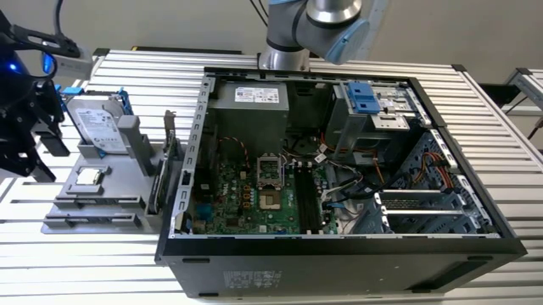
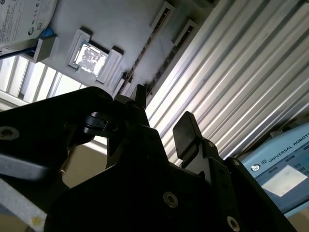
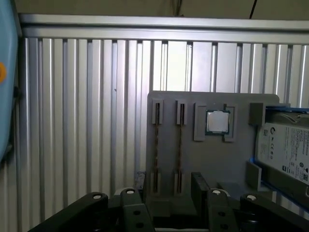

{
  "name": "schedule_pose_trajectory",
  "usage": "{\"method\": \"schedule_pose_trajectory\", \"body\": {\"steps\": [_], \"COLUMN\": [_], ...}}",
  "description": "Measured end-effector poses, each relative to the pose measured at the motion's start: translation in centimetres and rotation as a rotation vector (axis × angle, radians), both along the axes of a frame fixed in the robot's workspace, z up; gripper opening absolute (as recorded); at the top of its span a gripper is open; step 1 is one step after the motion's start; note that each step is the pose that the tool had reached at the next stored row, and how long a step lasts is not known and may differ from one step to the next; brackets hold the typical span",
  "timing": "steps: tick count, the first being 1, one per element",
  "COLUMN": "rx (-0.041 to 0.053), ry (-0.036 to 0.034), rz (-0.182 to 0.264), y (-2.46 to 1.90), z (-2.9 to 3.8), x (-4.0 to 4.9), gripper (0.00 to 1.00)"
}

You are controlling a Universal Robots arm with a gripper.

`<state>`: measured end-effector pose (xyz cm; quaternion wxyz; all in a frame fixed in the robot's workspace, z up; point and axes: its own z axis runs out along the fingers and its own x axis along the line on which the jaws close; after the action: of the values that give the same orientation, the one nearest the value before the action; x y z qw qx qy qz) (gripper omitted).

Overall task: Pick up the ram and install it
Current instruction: 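Pick up the ram and move it above insertion slot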

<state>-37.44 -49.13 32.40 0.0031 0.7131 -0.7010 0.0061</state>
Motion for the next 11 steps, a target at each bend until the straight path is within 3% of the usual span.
{"method": "schedule_pose_trajectory", "body": {"steps": [11], "rx": [0.0], "ry": [0.0001], "rz": [0.006], "y": [-0.06], "z": [-0.51], "x": [0.0], "gripper": [1.0]}}
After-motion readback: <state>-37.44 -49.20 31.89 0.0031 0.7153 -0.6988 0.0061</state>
